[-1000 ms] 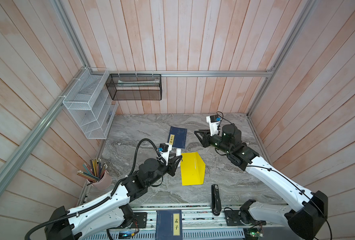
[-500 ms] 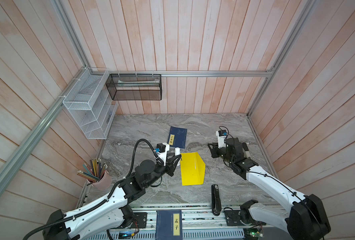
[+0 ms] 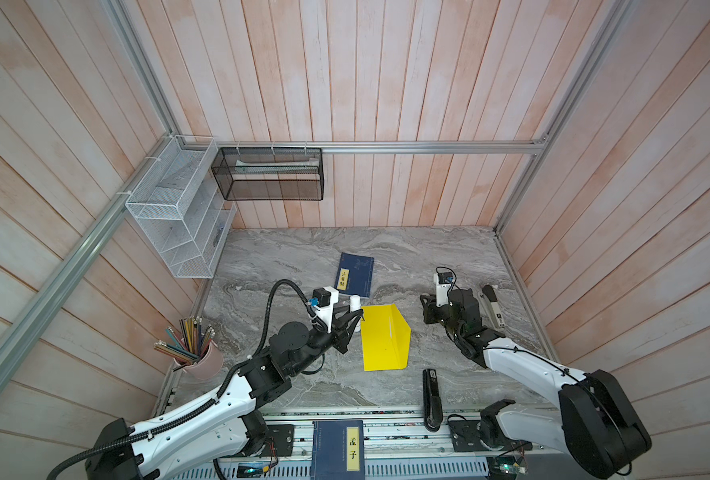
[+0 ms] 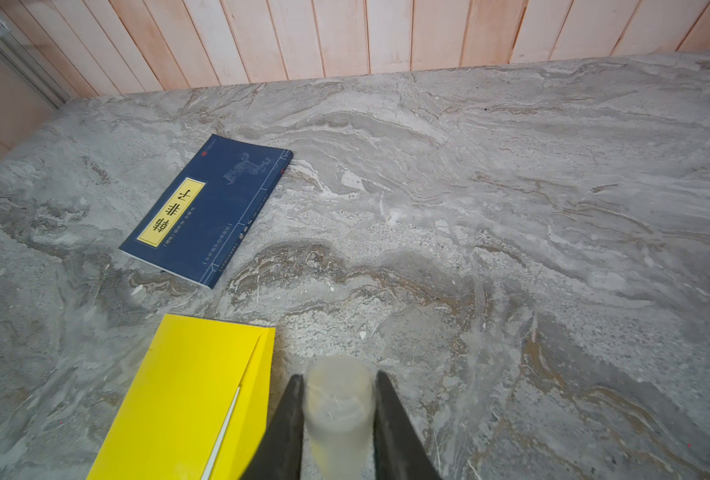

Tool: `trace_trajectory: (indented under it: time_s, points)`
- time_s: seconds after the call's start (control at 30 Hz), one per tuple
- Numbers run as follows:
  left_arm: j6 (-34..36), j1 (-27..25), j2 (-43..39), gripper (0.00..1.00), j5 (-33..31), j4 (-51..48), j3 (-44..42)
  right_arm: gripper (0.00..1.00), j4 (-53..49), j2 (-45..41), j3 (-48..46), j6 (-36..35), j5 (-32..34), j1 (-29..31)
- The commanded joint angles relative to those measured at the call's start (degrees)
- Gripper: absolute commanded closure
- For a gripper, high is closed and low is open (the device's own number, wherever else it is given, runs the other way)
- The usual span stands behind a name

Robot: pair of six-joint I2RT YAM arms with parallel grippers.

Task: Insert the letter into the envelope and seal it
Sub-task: 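Lower the held cap toward the table with the right gripper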

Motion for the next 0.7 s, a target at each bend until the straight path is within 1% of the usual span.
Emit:
trace_trajectory:
  time_s: [0.0, 0.47, 0.67]
  points:
    - [1.0, -0.2, -0.3, 1.0, 0.6, 2.4, -1.0, 1.0, 4.3, 1.7, -0.7, -0.6, 2.4, -0.4]
    - [1.6, -0.2, 0.3, 1.0, 0.2, 2.9, -1.3, 1.0, 10.8, 9.7, -3.3, 1.1, 8.0, -0.7]
    - [1.5, -0.2, 0.7, 1.0, 0.2, 3.1, -1.1, 1.0, 10.0, 12.3, -1.5, 3.3, 9.3, -0.8]
